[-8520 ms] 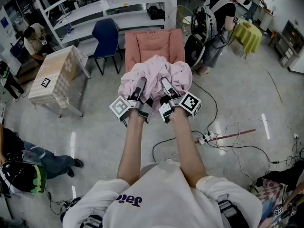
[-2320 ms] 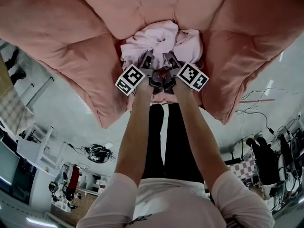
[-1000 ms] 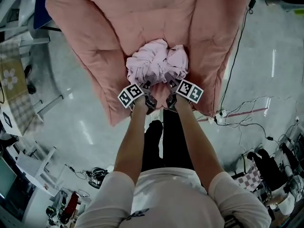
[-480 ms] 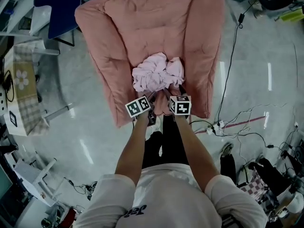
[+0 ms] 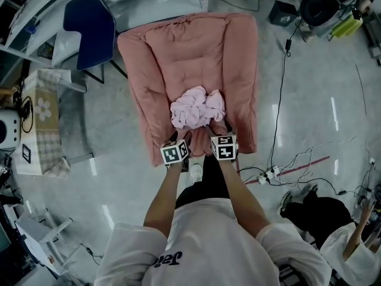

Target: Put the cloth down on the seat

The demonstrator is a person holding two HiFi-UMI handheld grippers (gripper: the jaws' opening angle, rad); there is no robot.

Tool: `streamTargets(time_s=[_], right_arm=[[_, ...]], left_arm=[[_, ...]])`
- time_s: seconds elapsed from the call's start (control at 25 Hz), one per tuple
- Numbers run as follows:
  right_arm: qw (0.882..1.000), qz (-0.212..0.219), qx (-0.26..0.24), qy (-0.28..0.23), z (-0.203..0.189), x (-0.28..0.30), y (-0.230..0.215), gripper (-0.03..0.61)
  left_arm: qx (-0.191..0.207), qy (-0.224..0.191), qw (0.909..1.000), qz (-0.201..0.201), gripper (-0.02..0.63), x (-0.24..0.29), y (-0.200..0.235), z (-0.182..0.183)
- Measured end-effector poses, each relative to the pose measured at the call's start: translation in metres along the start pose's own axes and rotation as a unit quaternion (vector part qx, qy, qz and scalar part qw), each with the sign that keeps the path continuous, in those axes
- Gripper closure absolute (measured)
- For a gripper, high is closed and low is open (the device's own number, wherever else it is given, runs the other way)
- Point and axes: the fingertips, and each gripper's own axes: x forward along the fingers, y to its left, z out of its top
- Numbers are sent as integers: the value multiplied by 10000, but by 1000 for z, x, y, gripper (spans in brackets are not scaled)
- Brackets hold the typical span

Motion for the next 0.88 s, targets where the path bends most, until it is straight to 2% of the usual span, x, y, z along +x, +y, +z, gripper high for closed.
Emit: streamTargets(time_s=[0.16, 0.32, 0.6, 0.76, 0.88], right_arm=[[9990, -51, -3, -448, 27, -37, 6, 230], [9963, -1, -2, -862, 57, -68, 11, 235], [9867, 9, -288, -1599, 116, -120, 29, 255], [9774, -28, -435, -2068, 156, -151, 38, 327], [9696, -22, -461, -2402, 186, -174, 46, 330]], left_arm=[[445, -598, 9972, 0, 362, -36, -17, 33], [797, -1187, 9897, -15, 376, -73, -39, 70], [1006, -1975, 9751, -32, 391, -135, -65, 118], [1385, -2449, 9596, 11, 408, -172, -83, 151], [1812, -2794, 9428, 122, 420, -200, -98, 174]])
